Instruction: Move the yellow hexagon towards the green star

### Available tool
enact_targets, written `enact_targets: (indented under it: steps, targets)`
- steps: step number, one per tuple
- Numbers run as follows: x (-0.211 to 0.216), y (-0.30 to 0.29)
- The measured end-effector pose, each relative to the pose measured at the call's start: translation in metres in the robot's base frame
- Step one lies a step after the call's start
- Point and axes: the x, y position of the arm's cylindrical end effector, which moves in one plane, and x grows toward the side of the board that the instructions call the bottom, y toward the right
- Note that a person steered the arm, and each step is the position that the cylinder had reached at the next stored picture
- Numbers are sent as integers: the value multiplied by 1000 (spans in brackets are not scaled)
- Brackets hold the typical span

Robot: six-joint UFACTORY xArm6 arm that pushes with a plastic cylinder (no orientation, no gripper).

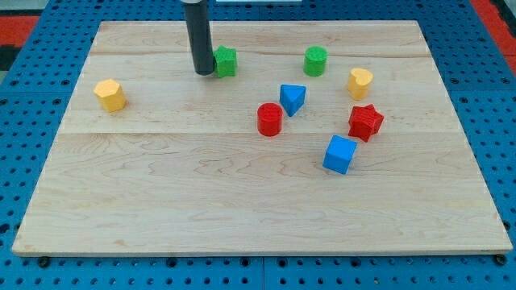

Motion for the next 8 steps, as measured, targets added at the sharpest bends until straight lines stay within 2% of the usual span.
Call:
enact_targets:
  steps: [1,2,3,4,6,8]
  targets:
    - [62,9]
    - [132,-47]
    - [145,-128]
    - [123,-150]
    - [83,-148]
    - [62,-115]
